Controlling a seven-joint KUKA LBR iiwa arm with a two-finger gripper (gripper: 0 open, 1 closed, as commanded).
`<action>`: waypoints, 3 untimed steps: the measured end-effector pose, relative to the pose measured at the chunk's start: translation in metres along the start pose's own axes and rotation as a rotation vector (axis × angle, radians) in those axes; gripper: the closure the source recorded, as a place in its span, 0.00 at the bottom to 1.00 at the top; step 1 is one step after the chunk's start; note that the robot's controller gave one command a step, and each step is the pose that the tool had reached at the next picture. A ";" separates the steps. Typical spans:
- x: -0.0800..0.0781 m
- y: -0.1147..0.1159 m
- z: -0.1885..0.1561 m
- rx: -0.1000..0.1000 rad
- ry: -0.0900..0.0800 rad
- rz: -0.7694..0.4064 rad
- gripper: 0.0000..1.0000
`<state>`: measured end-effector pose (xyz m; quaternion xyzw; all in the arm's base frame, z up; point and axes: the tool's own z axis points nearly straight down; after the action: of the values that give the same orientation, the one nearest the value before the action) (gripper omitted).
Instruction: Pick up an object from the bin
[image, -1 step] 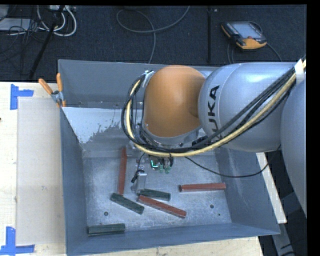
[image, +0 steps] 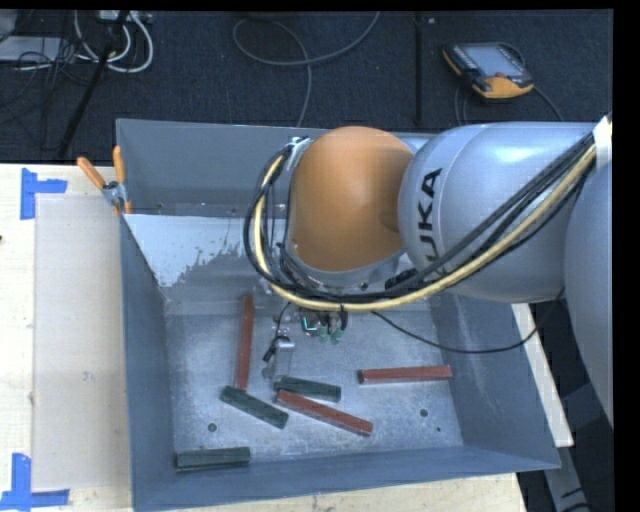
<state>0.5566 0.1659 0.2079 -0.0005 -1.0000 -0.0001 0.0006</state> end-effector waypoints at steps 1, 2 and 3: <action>0.016 -0.013 0.053 -0.002 -0.005 -0.003 0.00; 0.045 -0.042 0.129 0.000 -0.002 0.111 0.00; 0.043 -0.054 0.123 0.002 0.006 0.106 0.00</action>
Offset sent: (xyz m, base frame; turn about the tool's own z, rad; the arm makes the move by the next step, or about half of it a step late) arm -0.0501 -0.0468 -0.1353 0.1180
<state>0.5131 0.1121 0.0850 -0.0537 -0.9986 0.0009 0.0035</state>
